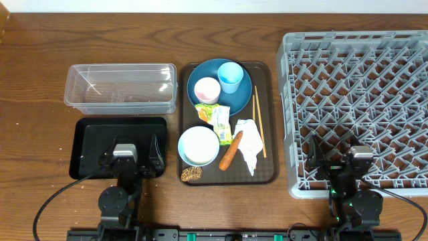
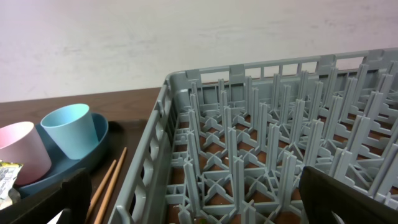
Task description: Sort waste into correct bins and load items into the dishwasher rack
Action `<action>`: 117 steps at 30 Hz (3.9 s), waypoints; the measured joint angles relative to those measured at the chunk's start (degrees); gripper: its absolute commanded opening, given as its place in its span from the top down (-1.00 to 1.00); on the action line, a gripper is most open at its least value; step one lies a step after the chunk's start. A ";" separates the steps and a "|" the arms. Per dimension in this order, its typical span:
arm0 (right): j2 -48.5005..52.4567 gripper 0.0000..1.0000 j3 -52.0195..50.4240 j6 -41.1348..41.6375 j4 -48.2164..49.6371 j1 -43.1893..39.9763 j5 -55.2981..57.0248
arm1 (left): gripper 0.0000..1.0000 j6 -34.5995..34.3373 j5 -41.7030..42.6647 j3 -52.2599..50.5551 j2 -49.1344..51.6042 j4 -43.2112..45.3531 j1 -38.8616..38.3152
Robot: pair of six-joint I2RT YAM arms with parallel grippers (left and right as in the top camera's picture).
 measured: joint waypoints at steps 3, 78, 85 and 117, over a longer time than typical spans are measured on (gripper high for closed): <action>0.00 -0.99 0.00 -0.02 0.02 0.00 0.00 | -0.96 0.00 -0.20 1.81 0.11 -4.17 0.00; 0.00 -0.99 0.00 0.00 0.02 0.00 0.00 | -0.96 0.00 -0.85 2.29 0.13 -5.42 0.00; 0.00 -0.99 0.00 0.00 0.02 0.00 0.00 | -0.96 0.00 -0.83 2.29 0.13 -5.40 0.00; 0.00 -0.98 0.00 -0.02 0.02 0.00 0.00 | -0.96 0.00 -0.85 2.29 0.13 -5.40 0.00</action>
